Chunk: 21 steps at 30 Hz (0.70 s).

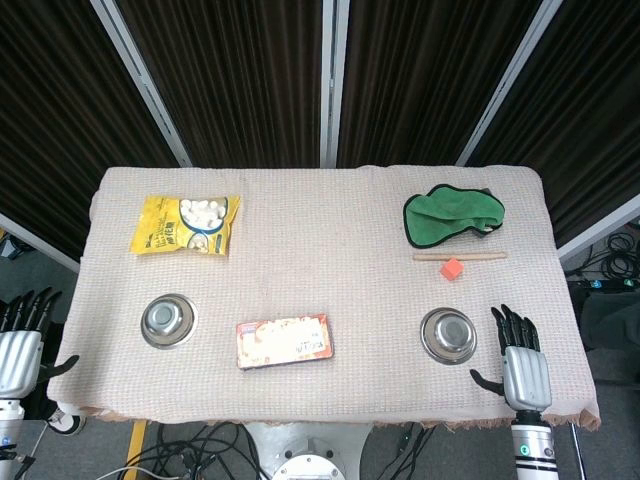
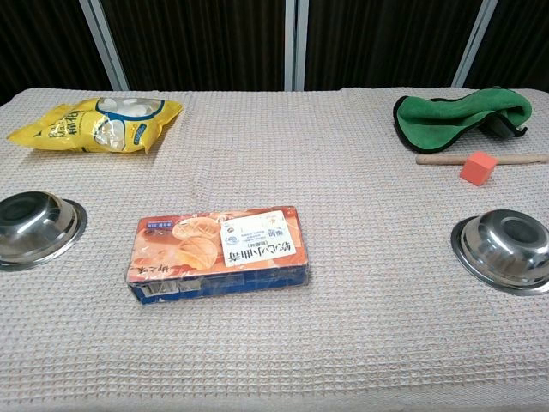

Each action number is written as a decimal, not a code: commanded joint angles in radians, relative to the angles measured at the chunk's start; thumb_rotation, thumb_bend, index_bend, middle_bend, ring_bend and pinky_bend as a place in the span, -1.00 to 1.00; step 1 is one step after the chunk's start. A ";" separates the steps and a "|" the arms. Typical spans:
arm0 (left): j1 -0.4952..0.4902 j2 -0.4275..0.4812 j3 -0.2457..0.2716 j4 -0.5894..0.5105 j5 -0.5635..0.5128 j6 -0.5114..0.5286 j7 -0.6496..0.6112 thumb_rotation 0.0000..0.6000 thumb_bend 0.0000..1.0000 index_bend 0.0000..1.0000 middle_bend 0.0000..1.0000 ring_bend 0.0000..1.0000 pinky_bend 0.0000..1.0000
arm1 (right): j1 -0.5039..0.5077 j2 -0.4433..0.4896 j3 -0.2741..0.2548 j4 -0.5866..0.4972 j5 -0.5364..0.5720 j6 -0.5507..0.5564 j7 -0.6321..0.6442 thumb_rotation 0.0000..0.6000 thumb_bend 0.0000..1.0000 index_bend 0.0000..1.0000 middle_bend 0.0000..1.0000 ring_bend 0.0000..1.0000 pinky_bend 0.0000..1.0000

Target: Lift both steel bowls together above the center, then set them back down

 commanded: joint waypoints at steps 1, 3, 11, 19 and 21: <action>-0.003 0.000 -0.001 0.000 -0.004 -0.008 -0.009 1.00 -1.00 -0.80 -0.88 -1.00 -0.86 | 0.003 0.003 0.002 -0.004 0.003 -0.004 -0.003 1.00 -1.00 -1.00 -1.00 -1.00 -1.00; -0.004 0.002 0.000 -0.006 -0.004 -0.014 -0.017 1.00 -1.00 -0.80 -0.88 -1.00 -0.86 | 0.006 0.005 0.002 -0.006 0.005 -0.009 -0.004 1.00 -1.00 -1.00 -1.00 -1.00 -1.00; -0.038 0.020 0.000 -0.035 0.008 -0.065 -0.045 1.00 -1.00 -0.80 -0.88 -1.00 -0.86 | 0.021 0.032 0.017 -0.034 0.068 -0.060 -0.023 1.00 -1.00 -1.00 -1.00 -1.00 -1.00; -0.172 -0.006 0.002 0.005 0.020 -0.278 -0.105 1.00 -1.00 -0.80 -0.88 -1.00 -0.86 | 0.110 0.058 0.078 -0.060 0.228 -0.214 -0.120 1.00 -1.00 -1.00 -1.00 -1.00 -1.00; -0.210 -0.010 0.007 -0.001 0.021 -0.342 -0.108 1.00 -1.00 -0.80 -0.88 -1.00 -0.86 | 0.135 0.061 0.092 -0.066 0.272 -0.254 -0.137 1.00 -1.00 -1.00 -1.00 -1.00 -1.00</action>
